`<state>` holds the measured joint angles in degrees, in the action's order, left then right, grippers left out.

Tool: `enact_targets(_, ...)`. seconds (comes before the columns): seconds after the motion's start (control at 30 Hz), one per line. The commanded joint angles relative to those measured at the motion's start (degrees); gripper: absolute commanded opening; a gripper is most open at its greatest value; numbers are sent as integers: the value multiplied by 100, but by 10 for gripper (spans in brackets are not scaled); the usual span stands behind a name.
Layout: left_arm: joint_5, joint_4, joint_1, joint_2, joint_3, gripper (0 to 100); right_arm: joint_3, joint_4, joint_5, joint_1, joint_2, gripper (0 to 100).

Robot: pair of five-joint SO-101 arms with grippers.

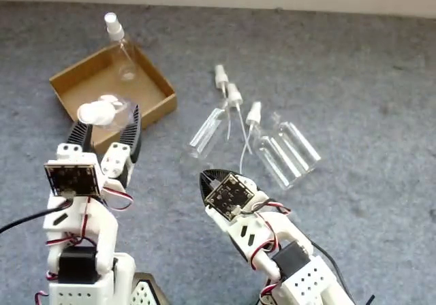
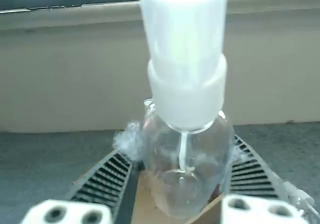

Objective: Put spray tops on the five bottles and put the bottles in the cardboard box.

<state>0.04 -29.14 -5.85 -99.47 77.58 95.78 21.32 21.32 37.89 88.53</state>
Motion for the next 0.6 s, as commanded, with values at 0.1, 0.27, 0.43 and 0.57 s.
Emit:
enact_targets(0.1, -246, 18, -804, 2413, -1508, 112, 277, -180, 44, -84, 57, 5)
enact_targets(0.27, -246, 18, -1262, 4022, -2484, 112, 277, -180, 62, -101, 57, 5)
enact_targets(0.43, -255, 343, -1508, 5385, -3143, 113, 286, -180, 53, -92, 57, 5)
enact_targets(0.57, -255, 1248, -1587, 6229, -3187, 112, 338, -180, 53, -92, 57, 5)
